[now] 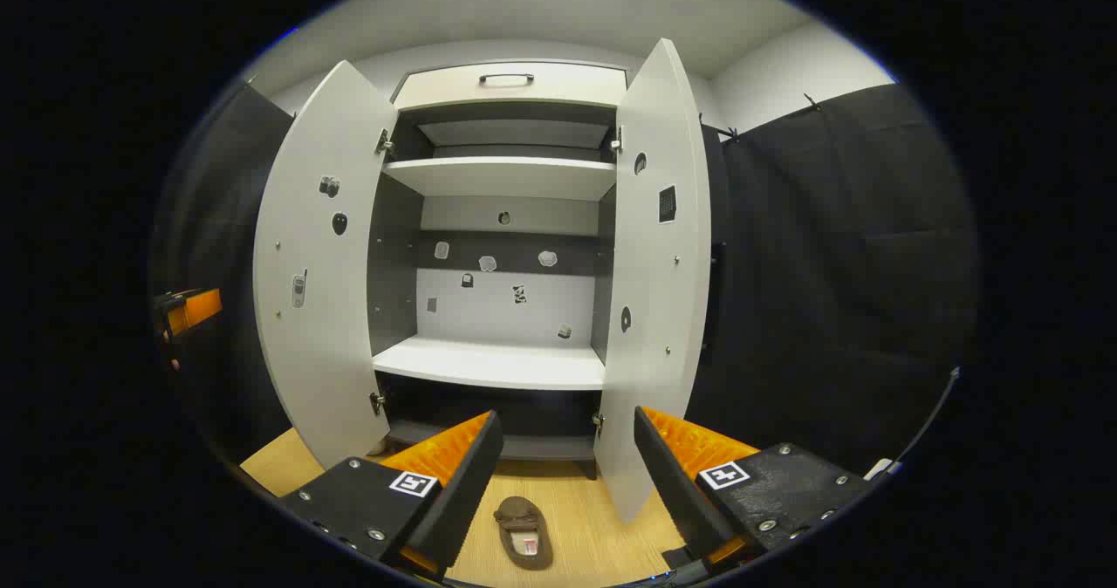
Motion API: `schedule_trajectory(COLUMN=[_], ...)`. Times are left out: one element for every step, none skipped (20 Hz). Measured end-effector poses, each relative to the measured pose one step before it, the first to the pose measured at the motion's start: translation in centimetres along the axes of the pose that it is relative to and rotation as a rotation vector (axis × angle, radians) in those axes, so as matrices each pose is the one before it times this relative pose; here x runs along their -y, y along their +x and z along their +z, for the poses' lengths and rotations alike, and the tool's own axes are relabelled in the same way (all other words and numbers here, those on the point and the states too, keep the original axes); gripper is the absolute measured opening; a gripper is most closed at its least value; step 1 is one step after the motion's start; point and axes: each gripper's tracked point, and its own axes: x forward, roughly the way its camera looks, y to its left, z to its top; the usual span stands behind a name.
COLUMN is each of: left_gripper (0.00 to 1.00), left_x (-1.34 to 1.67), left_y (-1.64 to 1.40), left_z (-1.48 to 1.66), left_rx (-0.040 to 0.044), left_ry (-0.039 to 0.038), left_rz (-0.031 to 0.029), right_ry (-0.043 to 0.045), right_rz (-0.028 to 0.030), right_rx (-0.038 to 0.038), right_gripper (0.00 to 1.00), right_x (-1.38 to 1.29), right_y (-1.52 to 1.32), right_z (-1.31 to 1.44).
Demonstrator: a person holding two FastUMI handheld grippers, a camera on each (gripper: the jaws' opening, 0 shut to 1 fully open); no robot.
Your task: Grab one shoe with the right hand and put it into the shoe cabinet, grab the other shoe with the left hand and put it into the shoe cabinet; then close the right door with the right hand and the left door with the left hand.
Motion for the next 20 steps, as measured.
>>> schedule_trajectory(left_gripper=[0.96, 0.96, 0.99, 0.96, 0.96, 0.99, 0.96, 0.96, 0.96, 0.96, 0.96, 0.95, 0.97, 0.97, 0.98, 0.97, 0.98, 0.98, 0.98, 0.98], left_x=[-0.085, 0.124, -0.093, -0.094, -0.379, -0.322, 0.026, 0.445, 0.72, 0.623, 0.546, 0.426, 0.406, 0.132, 0.126, 0.256, 0.023, 0.009, 0.015, 0.087], left_y=[-0.11, -0.078, -0.051, 0.061, 0.068, 0.039, -0.02, -0.049, 0.171, 0.369, 0.371, 0.284, 0.254, 0.255, 0.373, 0.365, 0.132, 0.066, 0.198, -0.031], left_z=[-0.129, -0.069, 0.184, 0.327, 0.355, -0.112, -0.387, -0.712, -0.431, -0.389, 0.01, -0.237, -0.042, -0.166, -0.285, -0.381, -0.345, -0.324, -0.184, -0.216], left_rx=[-0.00577, -0.00045, 0.00379, 0.01297, 0.01777, 0.00841, -0.0004, -0.01635, -0.00325, -0.00955, 0.00517, -0.00499, -0.00187, 0.00145, -0.00859, -0.01071, -0.00803, -0.00884, -0.00582, -0.00543], left_ry=[-0.00079, -0.00858, -0.01211, 0.00105, 0.02568, 0.03687, 0.02659, 0.02576, 0.01062, -0.0031, -0.00736, -0.00941, -0.01048, -0.0072, 0.00197, 0.001, 0.00306, 0.00033, -0.00496, -0.00827], left_rz=[-0.00166, -0.00615, -0.0021, -0.00073, 0.01138, 0.01962, 0.01825, 0.00191, -0.01414, -0.01331, -0.00855, -0.01183, -0.00886, -0.00353, -0.00135, 0.00041, 0.00632, 0.00612, 0.00423, 0.00787], right_ry=[-0.00055, -0.00204, -0.00278, 0.0085, 0.01421, -0.00312, -0.01311, -0.01095, -0.00153, 0.00872, 0.00858, -0.00226, -0.00695, -0.00766, -0.00271, 0.00349, 0.00353, -0.00104, -0.00389, -0.00458], right_rz=[-0.00016, 0.00132, -0.00087, 0.00382, 0.00086, -0.00719, -0.0063, -0.00241, -0.00019, 0.00324, -0.003, -0.00534, -0.00736, -0.00472, -0.00336, 0.00017, 0.00129, -0.00199, -0.00153, -0.00156], right_rx=[-0.00319, 0.00083, 0.00578, 0.01107, -0.00612, -0.01058, -0.00173, 0.00169, 0.0021, 0.00753, 0.0034, 0.00219, 0.00743, 0.01248, 0.01112, 0.00253, -0.00515, -0.00639, -0.00463, -0.00522], right_gripper=[0.93, 0.93, 0.93, 0.93, 0.93, 0.93, 0.93, 0.93, 0.93, 0.93, 0.93, 0.93, 0.93, 0.93, 0.93, 0.93, 0.93, 0.93, 0.93, 0.93], right_x=[-0.199, -0.225, -0.123, -0.23, -0.136, 0.115, 0.138, 0.039, -0.052, -0.071, 0.128, 0.223, 0.278, 0.235, 0.159, 0.139, 0.109, 0.244, 0.213, 0.145], right_y=[-0.036, 0.025, 0.134, 0.096, 0.094, 0.101, 0.131, 0.108, 0.086, 0.09, 0.048, 0.049, 0.174, 0.144, 0.14, 0.146, 0.169, 0.248, 0.194, 0.24], right_z=[0.08, 0.139, 0.223, 0.174, -0.196, -0.311, -0.059, 0.063, 0.12, 0.25, 0.19, 0.149, 0.291, 0.317, 0.233, -0.04, -0.299, -0.329, -0.342, -0.404])
